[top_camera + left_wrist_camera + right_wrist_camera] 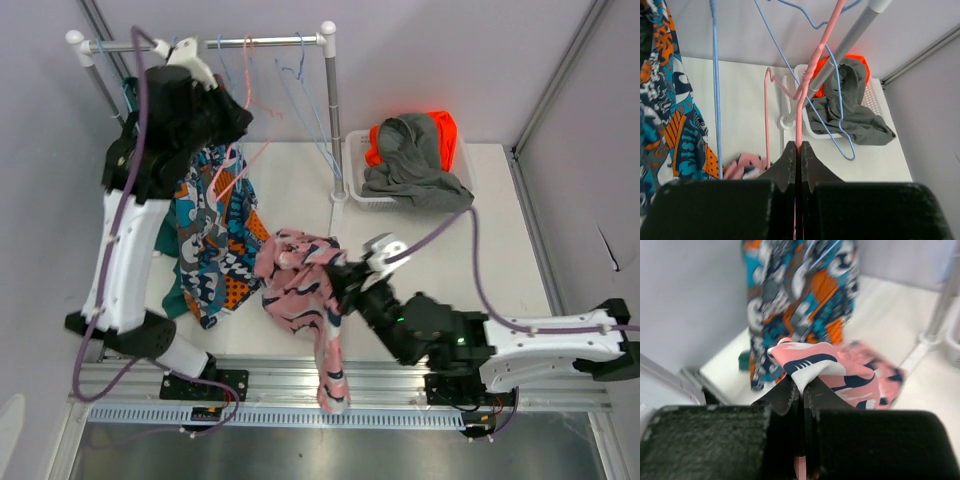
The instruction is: Remove the shorts from the hanger
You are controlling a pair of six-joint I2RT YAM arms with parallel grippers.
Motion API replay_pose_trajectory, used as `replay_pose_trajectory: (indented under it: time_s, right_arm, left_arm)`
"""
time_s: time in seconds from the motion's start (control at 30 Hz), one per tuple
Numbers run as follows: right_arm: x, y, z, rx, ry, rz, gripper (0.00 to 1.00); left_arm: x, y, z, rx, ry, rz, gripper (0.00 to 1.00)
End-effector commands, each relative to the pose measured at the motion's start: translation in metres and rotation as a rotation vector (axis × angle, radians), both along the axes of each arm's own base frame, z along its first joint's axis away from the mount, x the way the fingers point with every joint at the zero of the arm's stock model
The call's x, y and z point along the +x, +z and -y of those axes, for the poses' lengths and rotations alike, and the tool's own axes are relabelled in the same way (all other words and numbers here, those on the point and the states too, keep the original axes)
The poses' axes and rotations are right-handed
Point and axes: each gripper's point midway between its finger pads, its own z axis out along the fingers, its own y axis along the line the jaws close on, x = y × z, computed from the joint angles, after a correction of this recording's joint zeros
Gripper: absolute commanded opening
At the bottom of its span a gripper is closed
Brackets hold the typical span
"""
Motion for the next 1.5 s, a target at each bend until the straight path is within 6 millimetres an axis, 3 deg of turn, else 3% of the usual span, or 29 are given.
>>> replay_pose_trajectory:
  time_s: [0.0,0.03,0.13,0.17,0.4,0.5,0.57,0.6,0.63,0.7,0.73,0.83,0.93,0.97,1.03,1.07,1.13,1.17,1.2,1.23,1.33,1.37,1.47]
  right_arm:
    - [0.024,0.069,0.075,0.148,-0.187,0.031,0.0]
    - [0.025,0.073,0.083,0.153,-0.201,0.035,0.0]
    - [0.029,0.078,0.109,0.166,-0.239,0.035,0.0]
    - [0.031,0.076,0.118,0.175,-0.247,0.031,0.0]
    - [0.042,0.058,0.146,0.169,-0.321,0.004,0.0]
    - [0.058,0.076,0.161,0.178,-0.364,0.068,0.0]
    - [0.067,0.111,0.163,0.22,-0.339,0.155,0.0]
    - [0.086,0.124,0.18,0.215,-0.418,0.196,0.0]
    - [0.097,0.149,0.181,0.226,-0.434,0.229,0.0]
    - [0.114,0.172,0.174,0.211,-0.398,0.263,0.0]
    - [0.131,0.196,0.188,0.227,-0.454,0.298,0.0]
    - [0.155,0.229,0.192,0.242,-0.471,0.365,0.0]
    - [0.178,0.25,0.193,0.26,-0.472,0.422,0.0]
    - [0.203,0.262,0.203,0.262,-0.512,0.445,0.0]
    - [0.233,0.276,0.213,0.276,-0.513,0.462,0.0]
    - [0.259,0.288,0.209,0.285,-0.508,0.468,0.0]
    - [0.284,0.303,0.204,0.315,-0.456,0.482,0.0]
    - [0.304,0.32,0.211,0.331,-0.468,0.527,0.0]
    - [0.313,0.328,0.213,0.349,-0.461,0.556,0.0]
    - [0.319,0.335,0.212,0.369,-0.434,0.587,0.0]
    - [0.338,0.343,0.23,0.435,-0.449,0.702,0.0]
    - [0.342,0.343,0.24,0.466,-0.477,0.709,0.0]
    - [0.379,0.314,0.256,0.464,-0.494,0.645,0.0]
  left_arm:
    - [0.024,0.035,0.004,0.009,0.017,0.1,0.0]
    - [0.045,0.018,0.01,0.03,0.026,0.059,0.0]
    - [0.062,0.031,0.011,0.015,0.048,0.096,0.0]
    - [0.073,0.021,0.014,0.018,0.052,0.076,0.0]
    - [0.096,0.009,0.017,0.009,0.084,0.076,0.0]
    - [0.101,0.004,0.015,0.023,0.1,0.07,0.0]
    - [0.104,-0.002,0.012,0.031,0.118,0.06,0.0]
    - [0.105,-0.003,0.011,0.034,0.125,0.059,0.0]
    - [0.106,-0.004,0.009,0.035,0.138,0.058,0.0]
    - [0.109,-0.003,0.006,0.034,0.149,0.073,0.0]
    - [0.106,0.002,0.005,0.03,0.148,0.087,0.0]
    - [0.109,0.01,0.003,0.02,0.156,0.118,0.0]
    - [0.117,0.002,0.0,0.019,0.152,0.095,0.0]
    - [0.119,-0.002,0.001,0.02,0.148,0.085,0.0]
    - [0.123,-0.012,0.0,0.017,0.142,0.059,0.0]
    - [0.123,-0.015,0.001,0.014,0.142,0.051,0.0]
    - [0.124,-0.03,0.002,0.016,0.138,0.019,0.0]
    - [0.122,-0.035,0.002,0.016,0.133,0.008,0.0]
    - [0.121,-0.037,0.003,0.012,0.127,0.005,0.01]
    - [0.123,-0.056,0.006,0.02,0.11,-0.029,0.05]
    - [0.118,-0.055,0.007,0.01,0.098,-0.014,0.08]
    - [0.118,-0.074,0.007,0.024,0.098,-0.052,0.09]
    - [0.117,-0.077,0.005,0.033,0.096,-0.049,0.14]
